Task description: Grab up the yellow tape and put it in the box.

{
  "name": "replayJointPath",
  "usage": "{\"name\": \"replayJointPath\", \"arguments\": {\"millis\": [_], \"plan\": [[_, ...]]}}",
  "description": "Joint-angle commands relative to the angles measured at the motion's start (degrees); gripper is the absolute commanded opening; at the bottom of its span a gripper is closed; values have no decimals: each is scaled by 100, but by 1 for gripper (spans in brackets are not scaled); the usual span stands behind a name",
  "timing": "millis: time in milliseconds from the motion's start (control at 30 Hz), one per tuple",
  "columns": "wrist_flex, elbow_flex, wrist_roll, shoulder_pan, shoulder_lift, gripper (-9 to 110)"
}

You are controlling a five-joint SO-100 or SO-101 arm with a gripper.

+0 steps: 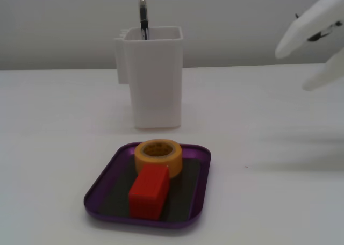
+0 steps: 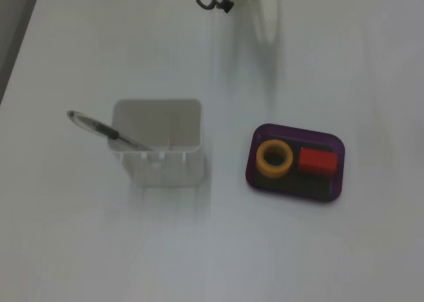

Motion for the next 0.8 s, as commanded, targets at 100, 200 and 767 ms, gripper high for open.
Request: {"name": "replayJointPath", "arguments": {"millis": [100, 200, 767], "plan": [[-141, 1872, -149, -18, 1723, 18], [-211, 2259, 299, -18, 1652, 18], [-132, 2303, 861, -62, 1538, 0]]}}
